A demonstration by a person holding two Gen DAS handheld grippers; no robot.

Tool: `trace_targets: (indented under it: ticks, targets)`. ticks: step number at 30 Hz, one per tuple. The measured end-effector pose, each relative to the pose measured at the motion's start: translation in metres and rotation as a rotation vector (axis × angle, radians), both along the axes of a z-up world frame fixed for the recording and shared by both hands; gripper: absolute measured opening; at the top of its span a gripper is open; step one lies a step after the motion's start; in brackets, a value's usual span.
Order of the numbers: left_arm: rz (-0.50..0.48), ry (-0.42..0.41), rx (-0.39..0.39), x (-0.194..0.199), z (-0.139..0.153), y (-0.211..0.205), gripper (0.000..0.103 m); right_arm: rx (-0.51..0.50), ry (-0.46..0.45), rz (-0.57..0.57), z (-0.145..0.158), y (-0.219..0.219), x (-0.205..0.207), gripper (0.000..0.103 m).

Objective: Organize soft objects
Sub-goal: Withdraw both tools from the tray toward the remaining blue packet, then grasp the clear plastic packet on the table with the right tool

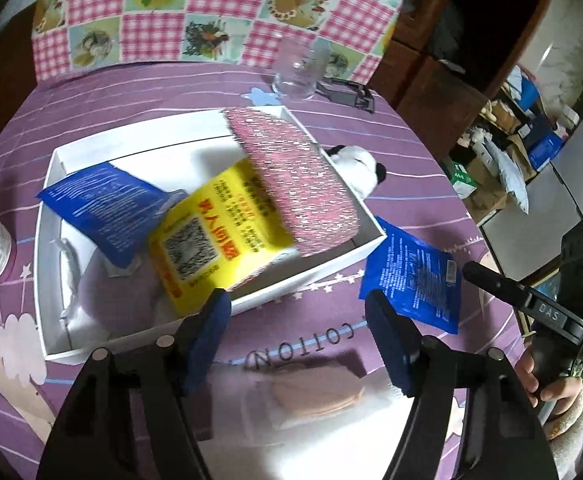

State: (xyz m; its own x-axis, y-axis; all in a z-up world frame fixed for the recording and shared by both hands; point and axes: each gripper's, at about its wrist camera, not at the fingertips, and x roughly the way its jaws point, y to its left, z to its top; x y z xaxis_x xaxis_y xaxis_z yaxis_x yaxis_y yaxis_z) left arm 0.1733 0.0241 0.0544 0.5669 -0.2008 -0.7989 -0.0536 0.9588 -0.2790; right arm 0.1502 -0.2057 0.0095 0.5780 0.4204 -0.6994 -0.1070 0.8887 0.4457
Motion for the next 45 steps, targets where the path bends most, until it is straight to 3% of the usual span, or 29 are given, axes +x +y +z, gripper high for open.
trace_targets:
  ticks: [5, 10, 12, 15, 21, 28, 35, 42, 44, 45]
  targets:
    - [0.028, 0.008, -0.009, -0.006, 0.01, 0.016, 0.07, 0.036, 0.035, 0.146, 0.009, 0.034, -0.008, 0.062]
    - [0.106, 0.028, 0.053, -0.013, 0.017, 0.039, 0.07, -0.017, 0.024, 0.267, 0.027, 0.077, -0.016, 0.062]
    - [0.137, 0.05, 0.051, -0.014, 0.015, 0.053, 0.07, -0.054, 0.011, 0.315, 0.036, 0.097, -0.017, 0.063]
    - [0.179, 0.088, 0.038, -0.016, 0.009, 0.072, 0.07, -0.168, 0.029, 0.391, 0.042, 0.131, -0.017, 0.075]
    - [0.259, 0.115, 0.001, -0.024, 0.006, 0.1, 0.07, -0.267, 0.025, 0.55, 0.046, 0.188, -0.028, 0.075]
    - [0.233, 0.08, 0.009, -0.029, 0.017, 0.094, 0.07, -0.434, 0.037, 0.661, 0.038, 0.237, -0.041, 0.075]
    - [0.219, 0.079, 0.004, -0.026, 0.018, 0.091, 0.07, -0.486, 0.096, 0.616, 0.023, 0.237, -0.027, 0.075]
    - [0.228, 0.085, -0.01, -0.025, 0.014, 0.095, 0.07, -0.498, 0.125, 0.558, 0.018, 0.226, -0.015, 0.059]
    - [0.221, 0.089, -0.008, -0.023, 0.013, 0.093, 0.07, -0.515, 0.133, 0.542, 0.012, 0.222, -0.013, 0.051]
    - [0.216, 0.09, -0.009, -0.023, 0.012, 0.091, 0.07, -0.506, 0.141, 0.538, 0.01, 0.22, -0.012, 0.043]
